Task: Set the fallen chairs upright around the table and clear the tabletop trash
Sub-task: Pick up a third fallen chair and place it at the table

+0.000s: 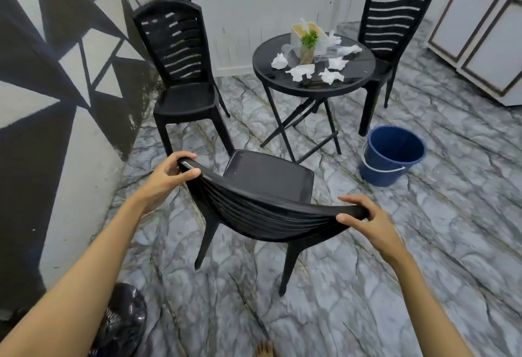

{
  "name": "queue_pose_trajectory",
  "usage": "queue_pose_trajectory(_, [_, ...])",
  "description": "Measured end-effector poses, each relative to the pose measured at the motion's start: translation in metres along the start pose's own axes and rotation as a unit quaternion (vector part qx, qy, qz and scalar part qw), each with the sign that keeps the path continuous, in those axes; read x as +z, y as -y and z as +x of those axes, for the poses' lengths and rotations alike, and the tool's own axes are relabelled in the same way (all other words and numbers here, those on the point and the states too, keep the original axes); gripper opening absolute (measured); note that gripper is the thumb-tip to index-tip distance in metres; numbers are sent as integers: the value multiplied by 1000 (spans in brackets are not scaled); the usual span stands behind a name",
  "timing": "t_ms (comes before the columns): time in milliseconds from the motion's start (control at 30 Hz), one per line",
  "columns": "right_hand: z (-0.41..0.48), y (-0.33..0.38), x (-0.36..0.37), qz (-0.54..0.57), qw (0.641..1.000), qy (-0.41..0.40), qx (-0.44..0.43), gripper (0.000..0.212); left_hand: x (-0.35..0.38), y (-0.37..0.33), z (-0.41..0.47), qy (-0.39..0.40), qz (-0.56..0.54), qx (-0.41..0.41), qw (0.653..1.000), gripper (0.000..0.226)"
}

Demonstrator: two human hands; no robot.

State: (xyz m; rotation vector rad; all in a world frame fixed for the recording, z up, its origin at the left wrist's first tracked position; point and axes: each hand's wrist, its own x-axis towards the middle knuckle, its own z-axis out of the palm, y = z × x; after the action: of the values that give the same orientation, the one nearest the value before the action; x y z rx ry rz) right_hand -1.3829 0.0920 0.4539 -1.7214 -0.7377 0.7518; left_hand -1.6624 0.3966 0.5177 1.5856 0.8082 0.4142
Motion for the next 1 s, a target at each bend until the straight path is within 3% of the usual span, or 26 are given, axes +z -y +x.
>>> queue_pose_trajectory(67, [5,-1,12,21,1000,-1,16,43,-8,8,4,-15,-15,3,1000,28])
queue_pose_trajectory(133, [9,-1,24,41,999,-7,17,51,-18,14,6,-22,-21,0,1000,28])
queue_pose_trajectory(367, [26,10,62,80,995,-66,-7,44,-53,33,9,-16,-16,-37,999,24])
queue_pose_trajectory(500, [50,27,68,81,996,-40,-7,39,-63,59,-6,-44,-25,-50,998,27])
queue_pose_trajectory(667, [60,23,51,87,996,-25,-15,46,-39,67,-12,-94,-79,-18,992,28])
queue_pose_trajectory(867, [72,18,43,132,991,-4,-8,83,-17,60,-15,-141,-146,1,979,29])
queue_pose_trajectory(967, [79,10,31,147,989,-28,8,79,-2,53,-18,-138,-170,12,976,16])
queue_pose_trajectory(1000, [81,10,27,137,990,-26,6,75,1,53,-20,-137,-182,9,974,25])
